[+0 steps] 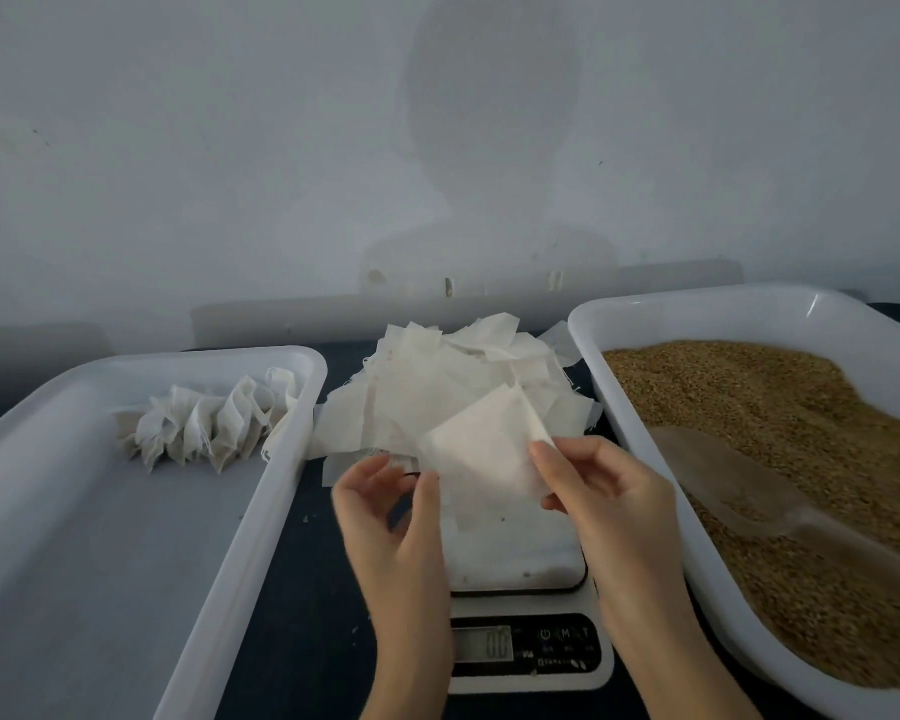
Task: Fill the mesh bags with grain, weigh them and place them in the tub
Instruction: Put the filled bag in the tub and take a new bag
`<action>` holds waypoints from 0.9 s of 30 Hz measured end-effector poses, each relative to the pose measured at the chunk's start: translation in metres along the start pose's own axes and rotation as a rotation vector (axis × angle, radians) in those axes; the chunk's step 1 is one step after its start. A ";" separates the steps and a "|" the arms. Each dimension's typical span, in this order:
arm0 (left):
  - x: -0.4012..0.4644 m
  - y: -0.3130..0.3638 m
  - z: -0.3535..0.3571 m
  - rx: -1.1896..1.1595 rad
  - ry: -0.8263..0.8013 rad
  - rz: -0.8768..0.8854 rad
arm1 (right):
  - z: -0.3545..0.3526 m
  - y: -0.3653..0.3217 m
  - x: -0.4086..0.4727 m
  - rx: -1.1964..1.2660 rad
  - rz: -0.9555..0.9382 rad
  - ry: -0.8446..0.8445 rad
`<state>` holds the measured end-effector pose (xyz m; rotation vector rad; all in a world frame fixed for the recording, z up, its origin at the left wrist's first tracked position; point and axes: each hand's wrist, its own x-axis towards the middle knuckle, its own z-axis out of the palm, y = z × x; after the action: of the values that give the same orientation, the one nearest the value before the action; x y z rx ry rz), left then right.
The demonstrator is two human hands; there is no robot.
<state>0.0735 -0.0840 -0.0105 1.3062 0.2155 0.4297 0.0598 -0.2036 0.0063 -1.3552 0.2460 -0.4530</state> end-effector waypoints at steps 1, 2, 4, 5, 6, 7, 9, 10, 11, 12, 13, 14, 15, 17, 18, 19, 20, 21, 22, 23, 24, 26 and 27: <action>-0.002 0.004 -0.002 0.026 0.007 0.087 | -0.002 -0.002 -0.003 -0.046 -0.079 0.010; -0.003 0.009 -0.003 0.049 -0.041 0.150 | -0.003 -0.003 -0.005 -0.102 -0.161 0.008; -0.007 0.018 0.000 0.083 -0.288 0.173 | -0.003 -0.005 -0.010 -0.216 -0.293 -0.029; -0.010 0.021 0.003 0.103 -0.426 0.149 | -0.003 -0.004 -0.013 -0.273 -0.352 -0.055; -0.013 0.022 0.006 0.118 -0.517 0.120 | -0.003 -0.003 -0.015 -0.343 -0.427 -0.081; -0.015 0.022 0.008 0.125 -0.548 0.090 | -0.004 -0.001 -0.017 -0.423 -0.510 -0.096; -0.017 0.020 0.010 0.098 -0.503 0.023 | -0.008 0.004 -0.022 -0.572 -0.630 -0.086; -0.017 0.018 0.009 0.072 -0.481 -0.019 | -0.010 0.006 -0.024 -0.617 -0.642 -0.071; -0.018 0.016 0.007 0.054 -0.477 -0.066 | -0.013 0.008 -0.026 -0.634 -0.630 -0.069; -0.018 0.014 0.004 0.042 -0.485 -0.107 | -0.016 0.009 -0.028 -0.629 -0.610 -0.080; -0.020 0.012 0.001 0.032 -0.490 -0.140 | -0.019 0.010 -0.030 -0.608 -0.590 -0.099; -0.022 0.011 -0.003 0.020 -0.494 -0.165 | -0.021 0.010 -0.033 -0.581 -0.571 -0.120; -0.025 0.011 -0.005 0.011 -0.496 -0.181 | -0.022 0.010 -0.036 -0.559 -0.557 -0.135; -0.031 0.008 -0.011 0.032 -0.486 -0.168 | -0.024 0.012 -0.041 -0.542 -0.555 -0.153; -0.034 0.007 -0.014 0.056 -0.474 -0.159 | -0.024 0.013 -0.044 -0.543 -0.558 -0.158; -0.036 0.005 -0.016 0.070 -0.456 -0.162 | -0.024 0.015 -0.048 -0.550 -0.562 -0.159; -0.037 0.003 -0.019 0.076 -0.431 -0.173 | -0.024 0.017 -0.050 -0.562 -0.564 -0.155; -0.039 0.001 -0.020 0.078 -0.410 -0.184 | -0.025 0.018 -0.053 -0.574 -0.560 -0.152; -0.040 0.000 -0.021 0.085 -0.402 -0.187 | -0.027 0.019 -0.055 -0.586 -0.549 -0.154; -0.042 -0.001 -0.022 0.099 -0.410 -0.180 | -0.028 0.020 -0.056 -0.588 -0.526 -0.164; -0.043 -0.001 -0.022 0.117 -0.426 -0.168 | -0.029 0.019 -0.058 -0.580 -0.492 -0.186; -0.043 0.000 -0.022 0.139 -0.472 -0.162 | -0.030 0.016 -0.060 -0.537 -0.414 -0.225; -0.043 0.001 -0.022 0.125 -0.509 -0.174 | -0.031 0.014 -0.060 -0.527 -0.385 -0.233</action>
<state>0.0263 -0.0827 -0.0188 1.4627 -0.0733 -0.0714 -0.0045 -0.2016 -0.0189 -1.9701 -0.1030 -0.5669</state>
